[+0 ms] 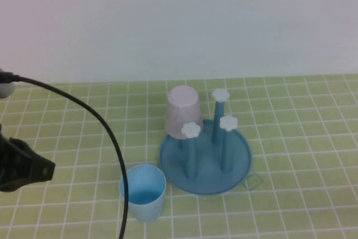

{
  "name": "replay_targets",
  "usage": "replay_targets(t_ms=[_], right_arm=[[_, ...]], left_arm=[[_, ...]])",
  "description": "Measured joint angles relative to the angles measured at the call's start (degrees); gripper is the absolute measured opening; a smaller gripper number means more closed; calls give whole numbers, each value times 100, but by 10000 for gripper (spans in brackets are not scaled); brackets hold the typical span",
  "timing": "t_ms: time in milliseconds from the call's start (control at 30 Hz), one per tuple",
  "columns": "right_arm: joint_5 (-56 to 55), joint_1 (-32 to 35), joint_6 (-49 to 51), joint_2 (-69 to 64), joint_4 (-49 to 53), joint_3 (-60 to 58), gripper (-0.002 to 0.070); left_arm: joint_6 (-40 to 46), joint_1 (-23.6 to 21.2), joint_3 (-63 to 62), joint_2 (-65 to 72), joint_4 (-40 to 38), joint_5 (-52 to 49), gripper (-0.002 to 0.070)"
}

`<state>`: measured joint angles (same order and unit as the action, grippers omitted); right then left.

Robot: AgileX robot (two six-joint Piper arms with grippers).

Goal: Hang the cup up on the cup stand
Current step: Pick up the cup from the table

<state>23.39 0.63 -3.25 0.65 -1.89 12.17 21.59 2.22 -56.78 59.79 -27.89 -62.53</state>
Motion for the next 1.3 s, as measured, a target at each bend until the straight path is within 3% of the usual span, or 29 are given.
replay_targets(t_ms=[200,433,500,667,733,1033,1300], right_arm=[[0,0,0,0,0,0,-1],[0,0,0,0,0,0,-1],[0,0,0,0,0,0,-1],[0,0,0,0,0,0,-1],[0,0,0,0,0,0,-1],[0,0,0,0,-4,0,-1],[0,0,0,0,-4,0,-1]], left_arm=[[145,142,-322,951,-57,198,1],[31,1033,-432,1547,468,1053,21],[-100,1256,-432,1680,660,1254,88],[-633,1490,-470,2119,868,1431,412],[-644,1514,-542,2295,868,1419,483],[-644,1539,-829,3037,882,1711,402],[-629,1539,-829,3543,867,1634,395]])
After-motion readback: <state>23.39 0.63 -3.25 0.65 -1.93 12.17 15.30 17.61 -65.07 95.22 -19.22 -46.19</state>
